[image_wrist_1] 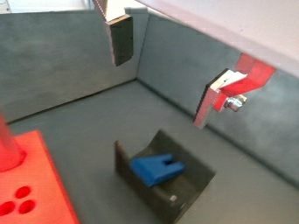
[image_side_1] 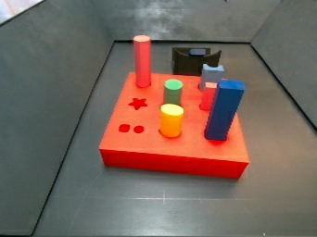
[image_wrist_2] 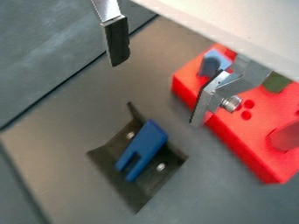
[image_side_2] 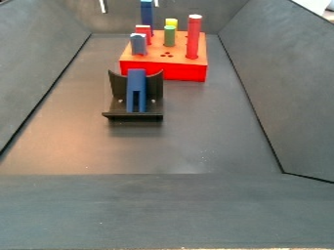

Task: Pick up the square-circle object. Move up. Place the square-circle object on the fixture. Regrasp the square-circle object. Rotate the square-circle object. Move to above the board. Insert the square-circle object.
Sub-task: Regrasp the square-circle object.

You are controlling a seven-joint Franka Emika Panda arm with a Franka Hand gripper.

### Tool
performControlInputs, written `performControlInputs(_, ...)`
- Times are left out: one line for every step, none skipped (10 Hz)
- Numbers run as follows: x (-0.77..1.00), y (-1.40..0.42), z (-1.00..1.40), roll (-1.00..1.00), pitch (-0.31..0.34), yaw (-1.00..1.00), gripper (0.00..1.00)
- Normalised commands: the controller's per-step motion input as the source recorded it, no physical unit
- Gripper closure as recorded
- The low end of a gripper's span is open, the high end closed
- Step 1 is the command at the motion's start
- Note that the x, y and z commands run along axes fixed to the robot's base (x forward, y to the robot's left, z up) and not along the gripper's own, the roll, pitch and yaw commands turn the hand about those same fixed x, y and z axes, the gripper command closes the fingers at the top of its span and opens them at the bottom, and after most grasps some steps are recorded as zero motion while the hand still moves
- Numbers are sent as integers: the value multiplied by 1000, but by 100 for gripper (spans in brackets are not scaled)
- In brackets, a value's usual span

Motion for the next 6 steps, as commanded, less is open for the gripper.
performControlInputs(-2,-18,7,1000,-2,34,0)
performControlInputs(4,-19,-3,1000,2,35,0)
performControlInputs(20,-21,-4,1000,11,37,0)
performControlInputs(33,-23,-5,1000,20,40,0)
performControlInputs(50,-24,-11,1000,39,46,0)
performControlInputs(59,-29,-9,1000,50,50,0)
